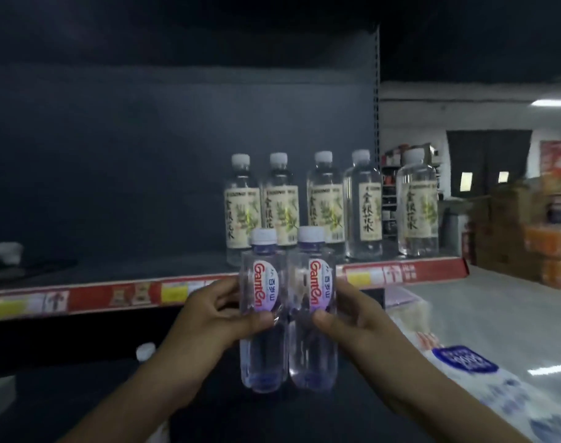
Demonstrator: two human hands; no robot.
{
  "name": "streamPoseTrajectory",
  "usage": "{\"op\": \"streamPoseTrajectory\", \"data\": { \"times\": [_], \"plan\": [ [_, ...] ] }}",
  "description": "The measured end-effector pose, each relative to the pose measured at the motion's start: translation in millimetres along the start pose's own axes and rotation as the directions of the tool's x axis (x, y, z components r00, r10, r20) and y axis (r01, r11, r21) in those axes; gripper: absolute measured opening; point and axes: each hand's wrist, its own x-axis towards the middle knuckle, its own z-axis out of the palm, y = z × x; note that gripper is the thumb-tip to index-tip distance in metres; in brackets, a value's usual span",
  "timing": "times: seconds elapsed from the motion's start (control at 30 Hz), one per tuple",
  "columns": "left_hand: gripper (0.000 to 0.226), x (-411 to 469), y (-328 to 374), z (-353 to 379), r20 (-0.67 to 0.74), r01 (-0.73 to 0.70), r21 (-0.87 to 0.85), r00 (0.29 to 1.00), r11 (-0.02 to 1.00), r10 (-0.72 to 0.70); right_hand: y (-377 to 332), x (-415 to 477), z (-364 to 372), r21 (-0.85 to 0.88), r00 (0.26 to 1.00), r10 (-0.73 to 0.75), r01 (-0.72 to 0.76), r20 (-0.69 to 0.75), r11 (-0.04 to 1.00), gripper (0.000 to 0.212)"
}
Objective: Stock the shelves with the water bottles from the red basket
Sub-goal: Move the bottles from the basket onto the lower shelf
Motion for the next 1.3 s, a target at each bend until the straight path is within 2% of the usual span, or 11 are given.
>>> {"op": "streamPoseTrajectory", "data": {
  "times": [0.13,0.33,0.47,0.57,0.67,0.8,0.97,1.3],
  "plan": [
    [0.043,28.0,21.6,-19.8,-0.062,-0.074,-0.012,0.995,0.997,0.073,-16.0,40.5,10.9,-0.035,0.993,-0.104,0.102,-0.055,0.994,0.032],
    [0.043,36.8,10.9,-24.9,-0.076,-0.090,-0.043,0.993,0.995,0.087,-2.3,57.2,9.6,-0.016,0.992,-0.128,0.128,-0.014,0.992,0.039],
    [0.044,13.0,-49.0,-3.6,-0.058,0.009,-0.048,0.998,0.999,-0.011,48.9,21.8,-4.3,-0.038,0.999,-0.024,0.025,0.034,0.999,0.044],
    [0.045,-7.7,-106.6,22.0,-0.059,0.104,-0.061,0.992,0.993,-0.108,101.4,-8.3,-19.2,-0.053,0.994,0.109,-0.110,-0.007,0.993,0.049],
    [0.046,-11.4,-154.6,45.3,-0.038,0.242,-0.088,0.968,0.966,-0.246,144.0,-24.4,-31.4,-0.065,0.970,0.234,-0.238,-0.062,0.969,0.040],
    [0.044,-5.8,-204.6,68.6,-0.025,0.342,-0.114,0.938,0.933,-0.347,196.7,-30.7,-44.9,-0.097,0.938,0.330,-0.340,-0.105,0.935,0.041],
    [0.046,-1.5,-247.2,78.6,-0.047,0.386,-0.108,0.918,0.916,-0.393,249.5,-29.8,-47.8,-0.052,0.911,0.387,-0.397,-0.143,0.916,0.044],
    [0.047,23.3,-287.2,50.4,-0.090,0.334,-0.022,0.938,0.942,-0.335,291.1,2.7,-31.2,0.003,0.916,0.401,-0.401,-0.035,0.916,0.049]
  ]
}}
